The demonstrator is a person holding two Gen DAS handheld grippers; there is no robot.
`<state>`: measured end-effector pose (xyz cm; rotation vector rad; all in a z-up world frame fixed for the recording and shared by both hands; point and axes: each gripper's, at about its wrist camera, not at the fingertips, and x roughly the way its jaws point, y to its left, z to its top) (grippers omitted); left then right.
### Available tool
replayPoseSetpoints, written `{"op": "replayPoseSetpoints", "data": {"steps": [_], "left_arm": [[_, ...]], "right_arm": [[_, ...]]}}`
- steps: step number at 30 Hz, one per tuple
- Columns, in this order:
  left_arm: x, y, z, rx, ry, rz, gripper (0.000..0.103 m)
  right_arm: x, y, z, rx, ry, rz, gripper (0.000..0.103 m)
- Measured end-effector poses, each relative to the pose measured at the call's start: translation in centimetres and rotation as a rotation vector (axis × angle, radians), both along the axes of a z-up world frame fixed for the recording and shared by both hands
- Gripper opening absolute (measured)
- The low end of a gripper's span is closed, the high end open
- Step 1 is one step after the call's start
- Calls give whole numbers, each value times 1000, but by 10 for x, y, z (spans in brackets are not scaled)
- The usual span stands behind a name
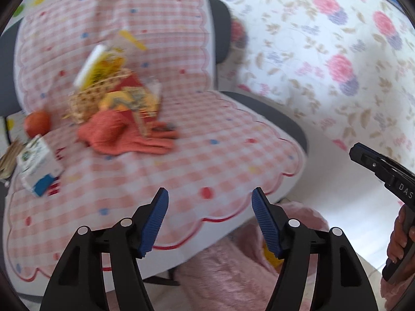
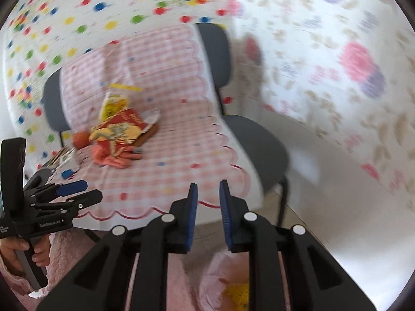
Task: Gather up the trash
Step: 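Move the left tool back to the chair toward the milk carton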
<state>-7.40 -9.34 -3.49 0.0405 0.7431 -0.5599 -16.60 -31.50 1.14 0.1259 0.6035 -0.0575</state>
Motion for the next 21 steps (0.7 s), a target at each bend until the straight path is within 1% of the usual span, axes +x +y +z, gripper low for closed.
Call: {"op": "replayPoseSetpoints", "data": {"steps": [1,3,4,5,6,7,8,9,10,12,13,14,16,17,21], "left_arm": [[3,8,-1,7,0,29,77],[6,22,-1,8,1,72,77],[10,33,-2,10,4,108,78],[12,41,-2,12,6,133,79],[16,52,-2,17,8,171,80],[18,60,-2,21,6,202,85],[23,73,0,22,2,258,88],[27,83,0,19,0,296,88],[32,96,1,19,0,352,88],[39,111,1,15,2,410,89],[43,118,1,18,6,434,89],[48,123,1,27,10,459,89],[56,131,0,46,8,499,89],[63,132,-1,57,10,520,89],[87,141,-5,58,40,597,90]], "right_arm": [[9,8,0,-2,6,28,18],[23,20,1,2,12,73,20],[34,30,2,5,18,108,29],[40,36,2,1,20,128,42],[48,45,3,-6,18,150,46],[52,51,3,-10,15,165,48],[59,59,3,-17,13,185,52],[67,67,2,-26,15,200,55],[73,72,1,-32,19,208,61],[84,81,-3,-32,26,228,62],[91,87,-5,-33,37,235,66],[95,90,-8,-34,46,241,73],[104,97,-13,-35,55,258,75],[108,101,-15,-44,61,264,80],[120,108,-20,-66,59,268,89]]}}
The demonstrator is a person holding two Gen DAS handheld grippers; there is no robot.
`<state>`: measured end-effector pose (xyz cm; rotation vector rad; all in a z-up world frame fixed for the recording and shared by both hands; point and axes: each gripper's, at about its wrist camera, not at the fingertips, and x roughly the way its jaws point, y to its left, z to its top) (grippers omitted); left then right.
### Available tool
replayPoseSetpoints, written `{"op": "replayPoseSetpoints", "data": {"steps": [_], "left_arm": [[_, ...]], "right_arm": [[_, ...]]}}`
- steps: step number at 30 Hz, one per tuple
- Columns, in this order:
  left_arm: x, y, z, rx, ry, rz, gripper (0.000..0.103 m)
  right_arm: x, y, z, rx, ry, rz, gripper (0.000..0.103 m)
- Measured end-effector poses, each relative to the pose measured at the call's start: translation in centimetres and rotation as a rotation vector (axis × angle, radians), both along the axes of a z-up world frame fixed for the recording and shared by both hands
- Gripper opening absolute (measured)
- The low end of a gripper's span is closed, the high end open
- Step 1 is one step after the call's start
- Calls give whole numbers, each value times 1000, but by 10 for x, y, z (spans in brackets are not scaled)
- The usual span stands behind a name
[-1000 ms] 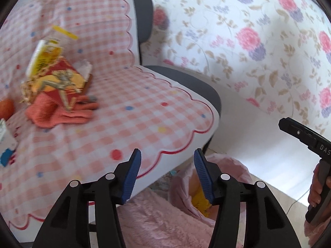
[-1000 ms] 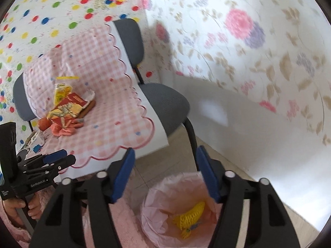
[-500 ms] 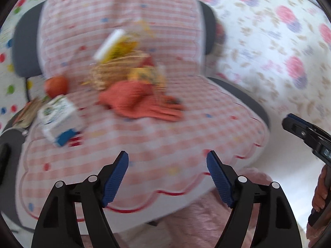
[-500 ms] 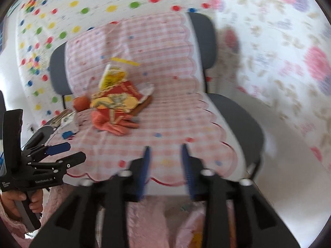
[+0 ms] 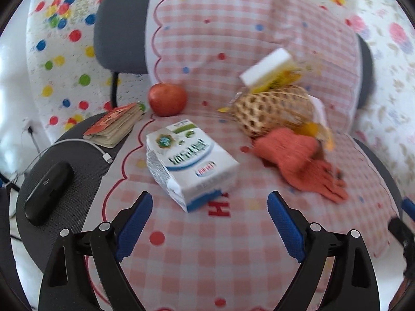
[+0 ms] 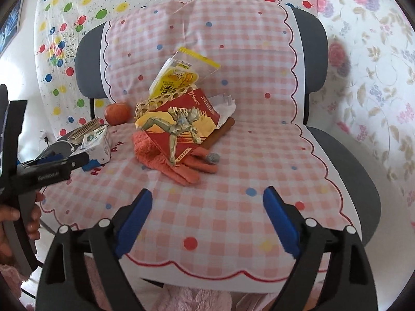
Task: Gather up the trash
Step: 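Move the left tool back to the chair toward the milk carton, then grasp the white milk carton with the left tool and lift it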
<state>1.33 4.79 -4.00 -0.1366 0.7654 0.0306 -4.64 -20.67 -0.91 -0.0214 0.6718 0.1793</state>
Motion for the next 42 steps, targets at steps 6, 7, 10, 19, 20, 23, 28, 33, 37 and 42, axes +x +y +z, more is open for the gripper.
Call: {"op": "replayPoseSetpoints", "data": {"steps": [6,7,10,19,20,23,28,33,37,42], "left_arm": [[26,-3,-8,-2,37,80,90],[30,-3,-10,6,46,91,90],[44,0,-17,-7,87,125,90],[46,8,-19,-40,76,108,83],[43,9,-19,-34,70,101,80],[31,12,-16,13,46,81,73],[4,17,-7,-13,-9,2,68],[-15,12,4,-52,-91,-88,67],[-16,6,7,-70,-121,-128,67],[-14,3,-2,-64,-100,-146,67]], "right_arm": [[12,-4,-6,18,11,-16,95],[13,-5,-7,22,11,-19,95],[16,-9,-9,37,18,-21,95],[15,-4,-11,7,20,-21,79],[15,-2,-11,3,22,-21,74],[13,1,-9,5,18,-19,65],[14,12,-6,9,9,3,65],[25,32,-4,-2,5,39,65],[43,55,0,-49,-21,66,65],[72,80,-7,-135,-33,62,65]]}}
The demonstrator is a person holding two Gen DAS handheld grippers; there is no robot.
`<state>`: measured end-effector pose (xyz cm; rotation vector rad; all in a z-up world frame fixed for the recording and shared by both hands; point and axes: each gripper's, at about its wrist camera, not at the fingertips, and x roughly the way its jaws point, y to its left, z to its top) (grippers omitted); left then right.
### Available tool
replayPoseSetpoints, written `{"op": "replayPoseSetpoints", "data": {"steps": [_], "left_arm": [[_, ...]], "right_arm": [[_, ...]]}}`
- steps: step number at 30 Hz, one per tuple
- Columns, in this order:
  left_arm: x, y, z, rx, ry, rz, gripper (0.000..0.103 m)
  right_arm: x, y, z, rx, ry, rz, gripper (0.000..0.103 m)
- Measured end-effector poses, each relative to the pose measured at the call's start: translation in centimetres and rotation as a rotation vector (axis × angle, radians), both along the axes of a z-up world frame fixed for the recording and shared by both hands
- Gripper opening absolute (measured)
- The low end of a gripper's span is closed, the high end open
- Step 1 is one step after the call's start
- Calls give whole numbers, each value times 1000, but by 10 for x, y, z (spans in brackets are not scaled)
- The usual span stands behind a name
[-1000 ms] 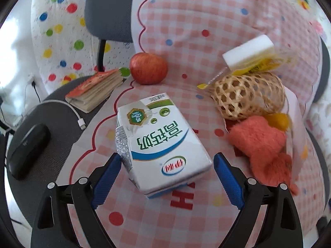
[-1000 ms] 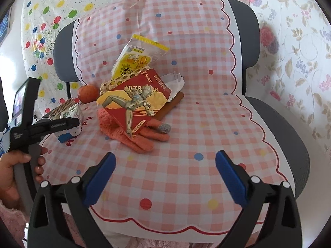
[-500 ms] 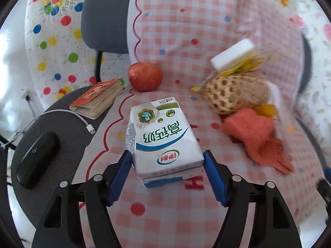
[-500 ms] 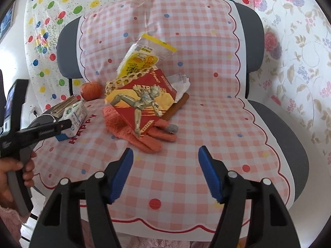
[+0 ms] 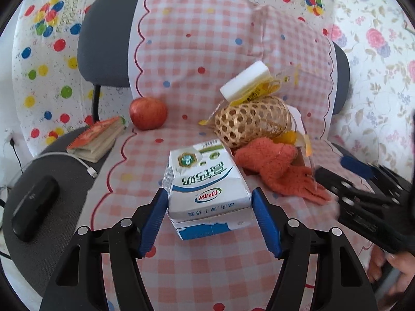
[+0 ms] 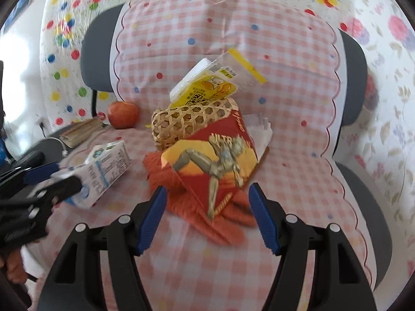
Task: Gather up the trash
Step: 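Grasp the white milk carton with the left tool and lift it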
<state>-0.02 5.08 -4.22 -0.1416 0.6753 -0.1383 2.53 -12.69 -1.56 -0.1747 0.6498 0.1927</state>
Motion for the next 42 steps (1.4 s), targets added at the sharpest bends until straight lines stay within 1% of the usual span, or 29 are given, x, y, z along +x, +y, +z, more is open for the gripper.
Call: {"op": "replayPoseSetpoints", "data": {"steps": [3,6,7,8,9,10,11,12,13,14,16,24,26,31,34,36,39,40,42], "left_arm": [[0,2,-10,7,30,-8,67],[-3,3,-11,33,21,-17,68],[-2,4,-12,42,29,-18,70],[-2,4,-12,42,36,-18,71],[-1,6,-14,38,49,-15,71],[-1,9,-15,35,54,-11,76],[-1,11,-15,31,56,-2,78],[-2,13,-15,28,54,5,78],[-2,14,-15,27,56,10,79],[-1,15,-15,27,58,16,83],[-2,14,-14,23,53,25,88],[-4,6,-11,44,50,37,89],[0,5,-12,47,63,50,89],[20,-1,-21,80,142,101,89],[27,-2,-23,81,160,128,89],[30,0,-22,78,154,138,89],[30,1,-20,81,137,147,86],[28,1,-19,78,129,139,74],[26,1,-18,89,117,136,73]], "right_arm": [[16,10,-9,-58,3,-12,65],[29,17,-16,-129,-10,-29,62],[33,19,-18,-153,-18,-35,55],[35,20,-19,-172,-23,-43,42],[37,19,-19,-187,-29,-57,33],[38,15,-18,-184,-36,-73,21],[37,8,-16,-169,-46,-97,15],[37,3,-14,-156,-53,-111,12],[35,-6,-12,-137,-61,-130,6],[32,-14,-10,-124,-70,-150,2],[29,-28,-6,-101,-81,-181,1],[-3,-88,20,24,-177,-359,1],[-11,-97,21,38,-179,-369,1],[-28,-103,17,48,-170,-355,1],[-31,-104,15,62,-164,-349,1],[-33,-106,15,76,-161,-342,1],[-36,-106,17,89,-164,-330,1],[-37,-107,18,95,-165,-328,1],[-39,-108,21,106,-168,-324,1]]}}
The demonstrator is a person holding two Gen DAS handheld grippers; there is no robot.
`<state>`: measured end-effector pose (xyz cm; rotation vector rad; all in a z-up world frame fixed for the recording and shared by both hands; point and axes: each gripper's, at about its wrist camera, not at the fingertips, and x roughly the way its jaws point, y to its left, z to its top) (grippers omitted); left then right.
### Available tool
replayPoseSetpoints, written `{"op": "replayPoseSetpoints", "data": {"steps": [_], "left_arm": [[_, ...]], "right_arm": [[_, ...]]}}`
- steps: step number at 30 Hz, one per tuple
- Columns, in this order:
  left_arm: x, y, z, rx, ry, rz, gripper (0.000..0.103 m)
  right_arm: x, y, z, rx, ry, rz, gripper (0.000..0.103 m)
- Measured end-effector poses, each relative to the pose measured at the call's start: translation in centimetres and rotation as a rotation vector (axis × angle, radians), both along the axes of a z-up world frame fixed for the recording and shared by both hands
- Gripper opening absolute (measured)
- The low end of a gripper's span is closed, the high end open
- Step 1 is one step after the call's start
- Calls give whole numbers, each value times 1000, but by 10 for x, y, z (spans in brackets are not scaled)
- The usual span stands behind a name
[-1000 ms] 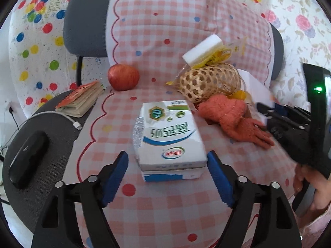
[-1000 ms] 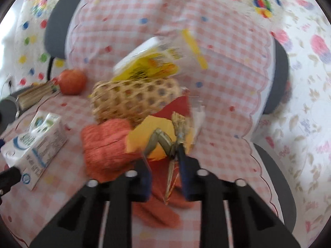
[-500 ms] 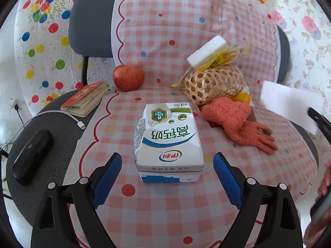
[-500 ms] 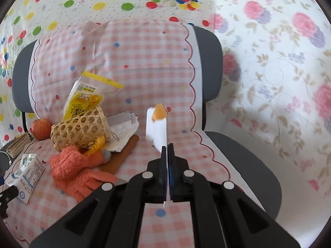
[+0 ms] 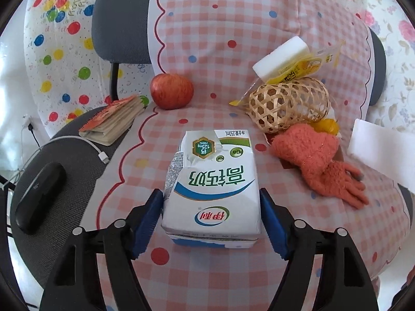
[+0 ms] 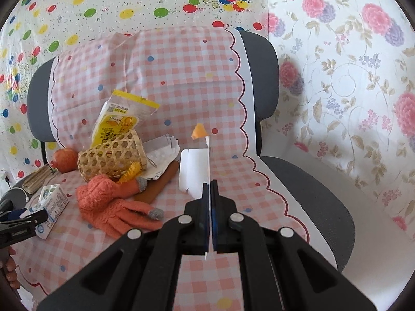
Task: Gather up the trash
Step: 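Grasp the white milk carton with the left tool and lift it, then carry the milk carton over the bin and open the left tool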
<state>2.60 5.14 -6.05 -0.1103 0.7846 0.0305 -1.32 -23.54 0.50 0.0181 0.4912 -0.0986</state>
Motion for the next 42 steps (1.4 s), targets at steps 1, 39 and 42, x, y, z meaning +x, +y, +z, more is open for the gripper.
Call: {"op": "replayPoseSetpoints", "data": {"steps": [1,39,42], "left_arm": [[-2,-2,1,5,-7,-14,72],[-158,-244,52,-65,-195,-878,71],[-164,-261,38,-65,-158,-932,71]], "right_arm": [[-1,-1,1,8,-1,3,1],[-225,-107,35,-21,112,-336,2],[-239,-114,21,-20,166,-369,1]]}}
